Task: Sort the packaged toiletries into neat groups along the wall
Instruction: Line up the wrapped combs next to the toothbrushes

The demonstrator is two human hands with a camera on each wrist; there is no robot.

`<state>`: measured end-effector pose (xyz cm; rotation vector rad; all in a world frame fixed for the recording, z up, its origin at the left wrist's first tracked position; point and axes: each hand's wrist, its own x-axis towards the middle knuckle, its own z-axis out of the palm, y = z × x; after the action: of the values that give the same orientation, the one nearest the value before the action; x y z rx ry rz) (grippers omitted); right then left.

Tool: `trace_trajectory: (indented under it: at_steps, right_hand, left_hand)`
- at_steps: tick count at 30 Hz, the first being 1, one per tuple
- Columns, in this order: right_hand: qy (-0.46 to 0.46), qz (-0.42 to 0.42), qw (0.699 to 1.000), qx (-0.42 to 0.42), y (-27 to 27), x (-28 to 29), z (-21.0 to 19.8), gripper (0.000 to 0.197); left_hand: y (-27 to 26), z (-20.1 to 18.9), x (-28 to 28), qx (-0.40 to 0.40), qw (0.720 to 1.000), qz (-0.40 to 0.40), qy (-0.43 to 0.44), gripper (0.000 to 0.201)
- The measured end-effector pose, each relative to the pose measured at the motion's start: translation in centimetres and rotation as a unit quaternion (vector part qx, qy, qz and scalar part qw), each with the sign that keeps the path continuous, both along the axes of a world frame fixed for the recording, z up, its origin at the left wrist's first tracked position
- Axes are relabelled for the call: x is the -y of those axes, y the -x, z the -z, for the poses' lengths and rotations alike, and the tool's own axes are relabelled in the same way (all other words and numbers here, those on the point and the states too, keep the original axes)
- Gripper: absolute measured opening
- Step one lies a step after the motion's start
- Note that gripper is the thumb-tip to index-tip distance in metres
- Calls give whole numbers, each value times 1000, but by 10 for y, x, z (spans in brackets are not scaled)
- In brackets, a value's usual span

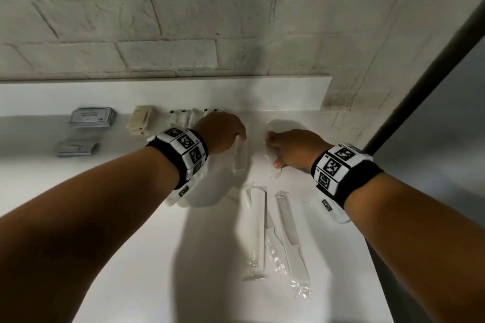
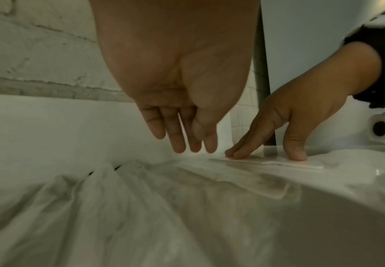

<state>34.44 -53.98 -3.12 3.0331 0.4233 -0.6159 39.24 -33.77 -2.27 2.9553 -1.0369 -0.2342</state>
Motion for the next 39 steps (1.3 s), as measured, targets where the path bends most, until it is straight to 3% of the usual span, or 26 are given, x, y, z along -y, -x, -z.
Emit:
trace_trajectory:
  at_steps: [2,5,8,25,28,32,36,39]
  right_hand:
    - [7,2,1000,3,-1,-3,-1,75]
    - [15,5,1000,10,-3,-5,0,79]
    - [15,17,1000,3,-4,-7,3,79]
    - [6,6,1000,-11,-1,-26,4,75]
    - [-55,-4,998,-2,15,-25,-10,69]
    - [-113,-131,983,68,53,-28,-25,46]
    - [-53,-290,953,70,87,-38,-15,39]
    - [-32,-368,913,171,89,-37,-3,19]
  left_hand:
    - [6,-6,3,-30,999,-24,-35,38]
    - [18,-1,10,-67,989,-38,-127,76]
    - [23,10,11,-37,990,-41,-132,90]
    - [31,7,4,-57,987,-88,-123,87]
    - [33,1,2,-69,986,-89,-126,87]
    - [38,-2,-1,-65,987,-97,-112,80]
    - [43,-3,-2,-49,989,-103,-98,69]
    - [44,-3,-1,-53,990,-102,-87,64]
